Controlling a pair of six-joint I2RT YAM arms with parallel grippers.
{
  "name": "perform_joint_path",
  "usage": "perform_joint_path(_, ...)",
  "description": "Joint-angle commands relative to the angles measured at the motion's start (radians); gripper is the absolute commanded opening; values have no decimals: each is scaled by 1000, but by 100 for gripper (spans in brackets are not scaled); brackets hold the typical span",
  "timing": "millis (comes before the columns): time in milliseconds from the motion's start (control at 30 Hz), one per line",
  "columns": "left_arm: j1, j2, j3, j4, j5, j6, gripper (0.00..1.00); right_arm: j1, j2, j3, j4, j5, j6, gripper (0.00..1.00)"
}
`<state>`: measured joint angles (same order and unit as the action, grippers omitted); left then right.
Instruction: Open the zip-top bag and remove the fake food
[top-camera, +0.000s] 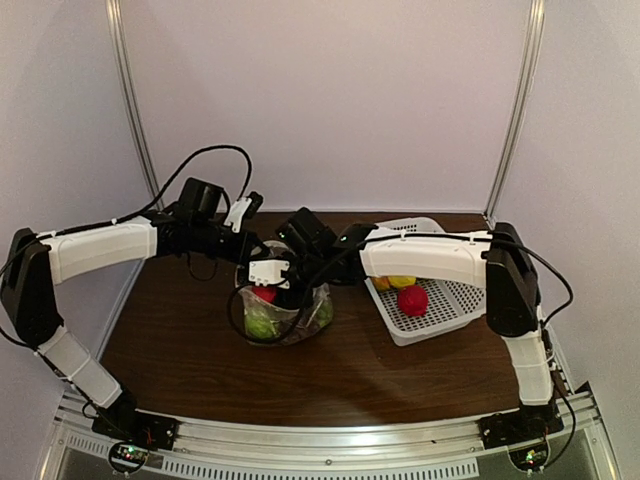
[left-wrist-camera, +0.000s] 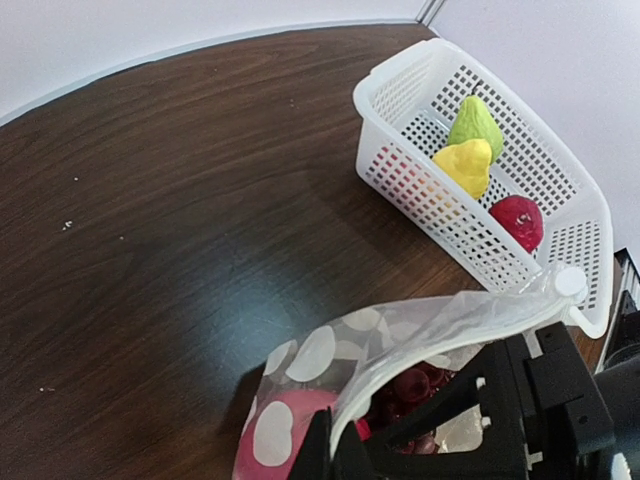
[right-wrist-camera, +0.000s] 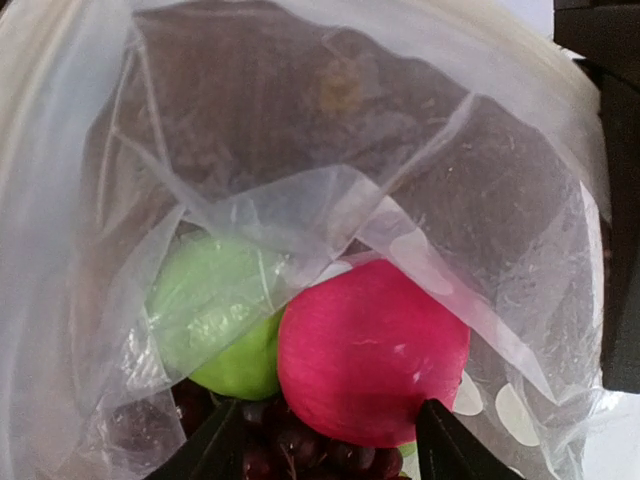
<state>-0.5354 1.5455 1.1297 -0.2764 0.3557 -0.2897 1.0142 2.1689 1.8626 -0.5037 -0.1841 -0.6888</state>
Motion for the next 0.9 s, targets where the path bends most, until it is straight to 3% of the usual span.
perform_joint_path(0,25,30,-2,56,25,15,0,5,54,-10,95,70,37,62)
perform_joint_path(567,35,92,18,75,81,-6,0,2,230,89,205,204,48,77)
perform_joint_path(733,35,90,18,72,81,-9,0,3,208,94,187,190,59,61)
perform_joint_path(867,35,92,15,74,71,-12,0,3,107,51,159,155,75,54)
